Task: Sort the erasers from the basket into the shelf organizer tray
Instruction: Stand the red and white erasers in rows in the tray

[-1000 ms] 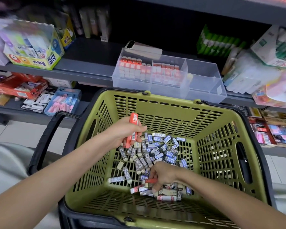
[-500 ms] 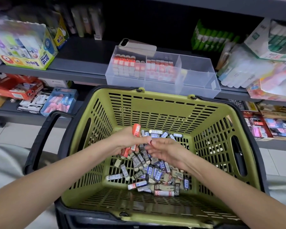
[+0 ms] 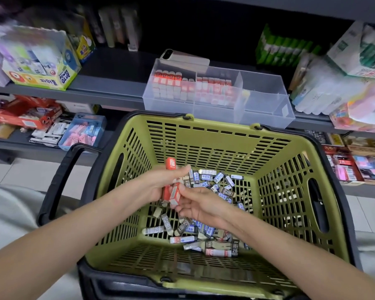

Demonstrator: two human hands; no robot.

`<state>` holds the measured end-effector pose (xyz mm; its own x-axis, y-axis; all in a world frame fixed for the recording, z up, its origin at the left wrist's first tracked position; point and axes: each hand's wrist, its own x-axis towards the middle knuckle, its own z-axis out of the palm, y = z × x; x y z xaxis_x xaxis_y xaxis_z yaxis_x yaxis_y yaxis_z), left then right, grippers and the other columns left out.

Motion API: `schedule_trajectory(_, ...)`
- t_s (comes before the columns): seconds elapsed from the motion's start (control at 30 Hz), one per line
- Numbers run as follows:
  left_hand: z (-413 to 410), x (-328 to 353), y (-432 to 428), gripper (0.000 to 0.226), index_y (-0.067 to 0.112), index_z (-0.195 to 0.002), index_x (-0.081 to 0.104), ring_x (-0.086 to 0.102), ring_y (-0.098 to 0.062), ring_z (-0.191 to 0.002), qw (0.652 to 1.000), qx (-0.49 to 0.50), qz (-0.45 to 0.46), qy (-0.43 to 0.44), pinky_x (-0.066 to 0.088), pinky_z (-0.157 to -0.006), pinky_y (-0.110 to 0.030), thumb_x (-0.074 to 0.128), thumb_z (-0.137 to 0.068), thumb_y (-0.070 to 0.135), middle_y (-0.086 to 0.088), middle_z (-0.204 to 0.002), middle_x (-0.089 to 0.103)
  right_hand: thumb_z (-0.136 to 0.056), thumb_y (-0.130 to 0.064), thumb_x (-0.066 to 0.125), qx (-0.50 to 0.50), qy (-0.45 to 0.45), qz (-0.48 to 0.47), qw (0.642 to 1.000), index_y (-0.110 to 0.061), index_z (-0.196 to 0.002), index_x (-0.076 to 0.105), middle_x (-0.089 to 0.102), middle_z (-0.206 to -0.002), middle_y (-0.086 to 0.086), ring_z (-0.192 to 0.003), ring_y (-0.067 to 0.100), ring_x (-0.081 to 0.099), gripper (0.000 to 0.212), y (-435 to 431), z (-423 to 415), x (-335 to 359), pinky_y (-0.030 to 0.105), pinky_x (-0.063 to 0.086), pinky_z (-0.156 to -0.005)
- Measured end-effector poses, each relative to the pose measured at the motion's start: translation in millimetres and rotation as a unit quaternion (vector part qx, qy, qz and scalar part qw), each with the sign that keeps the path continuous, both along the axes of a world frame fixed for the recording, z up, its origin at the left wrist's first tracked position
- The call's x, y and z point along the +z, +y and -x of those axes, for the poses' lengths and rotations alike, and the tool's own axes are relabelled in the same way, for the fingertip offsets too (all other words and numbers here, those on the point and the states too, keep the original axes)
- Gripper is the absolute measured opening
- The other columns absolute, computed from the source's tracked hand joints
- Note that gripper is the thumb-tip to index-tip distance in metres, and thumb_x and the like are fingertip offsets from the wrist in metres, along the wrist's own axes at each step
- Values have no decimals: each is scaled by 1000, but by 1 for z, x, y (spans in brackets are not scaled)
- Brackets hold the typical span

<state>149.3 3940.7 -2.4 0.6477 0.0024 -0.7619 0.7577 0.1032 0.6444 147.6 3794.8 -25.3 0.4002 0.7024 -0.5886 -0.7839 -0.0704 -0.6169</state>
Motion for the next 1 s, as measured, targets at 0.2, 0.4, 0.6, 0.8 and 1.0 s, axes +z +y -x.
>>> schedule_trajectory(0.2,-4,8,6,30,10,-99,53,59,-19,-65,998,-58,16,-33,51,-58,-31,74,-79,15,-6,-75,61,-72,-18,68,-120,100,-22,987,2,-82,71,69,-75,15,-58,16,65,23,0,-4,-7,21,55,-52)
schedule_trajectory(0.4,-15,13,18,10,6,-88,55,58,-15,-69,996,58,69,-14,52,-66,-26,65,-84,7,-10,-84,63,-82,-25,69,245,-326,189,893,-16,-102,71,71,-101,1,-91,9,65,22,-9,0,-47,22,48,-77)
schedule_trajectory(0.6,-16,17,18,12,8,-80,54,50,-4,-36,993,81,89,-19,44,-40,-15,65,-85,6,-6,-76,59,-78,-52,64,470,-651,284,523,-24,-103,71,60,-98,4,-102,23,46,38,7,19,-87,33,30,-78)
schedule_trajectory(0.8,-17,18,18,14,10,-84,53,51,-11,-60,993,81,82,-32,46,-44,-15,66,-84,7,-7,-77,60,-81,-39,63,526,-683,285,418,-20,-97,72,59,-103,5,-104,27,46,27,29,32,-94,34,31,-86)
schedule_trajectory(1.0,-16,20,21,12,9,-83,54,57,-14,-64,991,93,90,-40,50,-49,-20,66,-84,5,-7,-75,61,-78,-30,65,456,-628,277,566,-16,-91,74,68,-93,0,-100,19,47,21,20,23,-96,32,28,-85)
